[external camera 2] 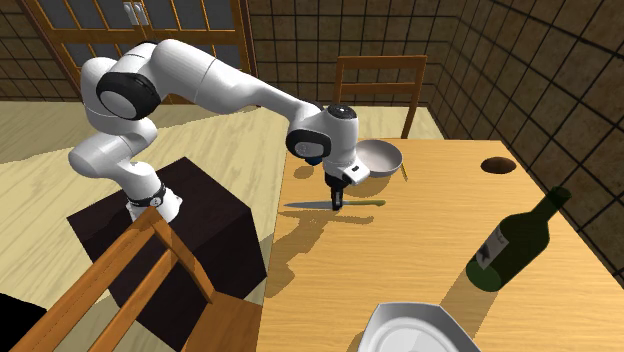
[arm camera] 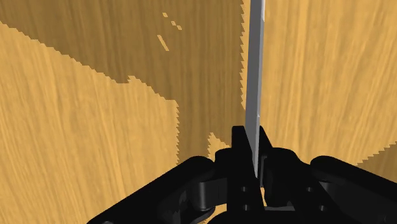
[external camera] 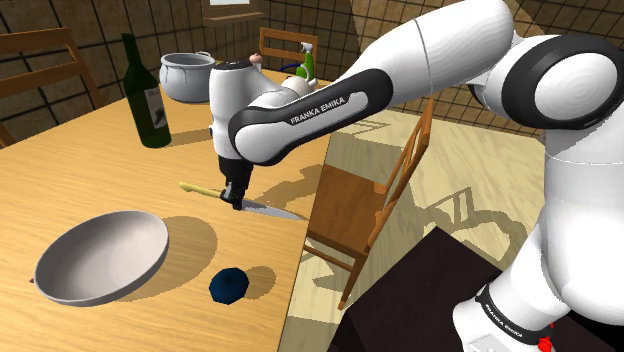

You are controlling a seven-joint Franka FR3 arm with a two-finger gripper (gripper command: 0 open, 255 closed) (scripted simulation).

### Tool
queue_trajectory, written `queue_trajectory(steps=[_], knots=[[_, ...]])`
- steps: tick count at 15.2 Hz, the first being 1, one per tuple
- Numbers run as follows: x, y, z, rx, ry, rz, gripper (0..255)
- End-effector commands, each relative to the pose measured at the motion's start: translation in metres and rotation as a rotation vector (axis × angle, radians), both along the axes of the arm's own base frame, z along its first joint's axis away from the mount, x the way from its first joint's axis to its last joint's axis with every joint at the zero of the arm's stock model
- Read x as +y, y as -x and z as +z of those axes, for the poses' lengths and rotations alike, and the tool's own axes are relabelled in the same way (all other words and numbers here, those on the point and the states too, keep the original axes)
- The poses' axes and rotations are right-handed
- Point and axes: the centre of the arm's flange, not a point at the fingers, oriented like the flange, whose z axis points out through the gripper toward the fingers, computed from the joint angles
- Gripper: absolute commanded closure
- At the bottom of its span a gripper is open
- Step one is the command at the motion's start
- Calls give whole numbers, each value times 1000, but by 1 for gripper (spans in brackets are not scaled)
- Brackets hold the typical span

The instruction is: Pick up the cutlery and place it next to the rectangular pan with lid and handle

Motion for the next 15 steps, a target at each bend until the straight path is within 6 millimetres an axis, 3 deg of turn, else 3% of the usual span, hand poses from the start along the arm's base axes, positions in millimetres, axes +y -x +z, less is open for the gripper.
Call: queue_trajectory(steps=[1, 5, 15], knots=[[0, 0, 0, 0, 0, 0, 255], [0, 0, 0, 0, 0, 0, 255], [0, 0, 53, 0, 0, 0, 255]])
